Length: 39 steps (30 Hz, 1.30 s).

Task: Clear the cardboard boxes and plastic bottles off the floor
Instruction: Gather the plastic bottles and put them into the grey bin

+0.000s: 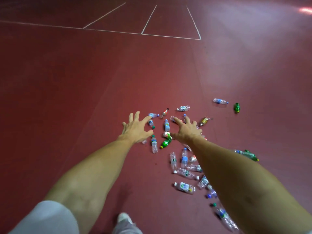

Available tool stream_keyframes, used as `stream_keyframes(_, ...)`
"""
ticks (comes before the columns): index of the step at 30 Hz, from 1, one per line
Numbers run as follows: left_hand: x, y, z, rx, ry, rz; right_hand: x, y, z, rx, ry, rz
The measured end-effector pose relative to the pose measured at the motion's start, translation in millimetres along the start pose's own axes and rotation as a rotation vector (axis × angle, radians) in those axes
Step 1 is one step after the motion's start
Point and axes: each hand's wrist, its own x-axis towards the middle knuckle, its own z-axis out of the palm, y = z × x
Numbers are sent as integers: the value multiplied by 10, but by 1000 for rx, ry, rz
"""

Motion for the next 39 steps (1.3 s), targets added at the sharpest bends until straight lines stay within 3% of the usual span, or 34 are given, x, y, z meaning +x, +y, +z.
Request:
stream_keyframes(13, 2573, -740, -131, 4, -94, 18, 2415, -593, -9, 27, -54, 24)
stream_keyframes(20, 3698, -813, 373, 0, -123, 73, 3381, -442, 453, 27, -127, 91)
stream_keyframes(26, 4416, -1248, 1805, 2, -215, 23, 4428, -188, 1700, -28, -241, 66)
stream_keyframes(32, 5035, -1715, 3709, 14, -305, -48, 5480, 236, 3511, -30, -308, 51)
stream_keyframes(39, 5726, -2057, 5788, 14, -298, -9, 6473, 916, 5384, 33, -294, 102)
